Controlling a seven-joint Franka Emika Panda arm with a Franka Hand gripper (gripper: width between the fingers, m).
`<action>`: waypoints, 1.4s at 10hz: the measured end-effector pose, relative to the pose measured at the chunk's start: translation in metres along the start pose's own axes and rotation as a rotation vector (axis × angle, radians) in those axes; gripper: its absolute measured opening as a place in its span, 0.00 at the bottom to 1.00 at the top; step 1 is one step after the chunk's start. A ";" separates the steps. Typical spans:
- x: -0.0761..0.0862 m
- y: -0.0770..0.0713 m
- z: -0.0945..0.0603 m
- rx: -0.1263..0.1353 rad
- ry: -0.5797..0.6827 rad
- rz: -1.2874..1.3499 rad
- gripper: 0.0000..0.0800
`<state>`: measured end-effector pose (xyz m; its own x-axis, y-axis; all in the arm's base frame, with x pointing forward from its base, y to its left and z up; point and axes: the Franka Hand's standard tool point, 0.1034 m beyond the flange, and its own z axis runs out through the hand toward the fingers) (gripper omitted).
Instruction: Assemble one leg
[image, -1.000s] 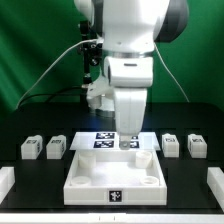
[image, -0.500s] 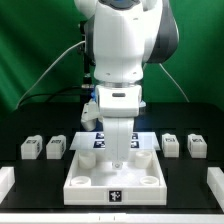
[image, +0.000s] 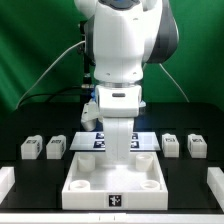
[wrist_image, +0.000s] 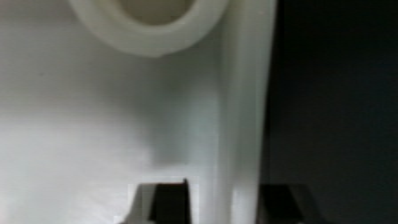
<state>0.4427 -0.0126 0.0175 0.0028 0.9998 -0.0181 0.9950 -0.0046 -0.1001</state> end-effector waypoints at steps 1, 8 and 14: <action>0.000 0.000 0.000 -0.002 0.000 0.000 0.16; 0.000 0.001 0.000 -0.002 0.000 0.000 0.07; 0.053 0.039 -0.005 -0.048 0.035 -0.024 0.07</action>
Offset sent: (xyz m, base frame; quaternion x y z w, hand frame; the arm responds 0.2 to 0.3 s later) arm 0.0000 0.0000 0.0000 0.0000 0.0000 0.0000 1.0000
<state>0.4825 0.0405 0.0177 -0.0185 0.9997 0.0185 0.9984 0.0194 -0.0522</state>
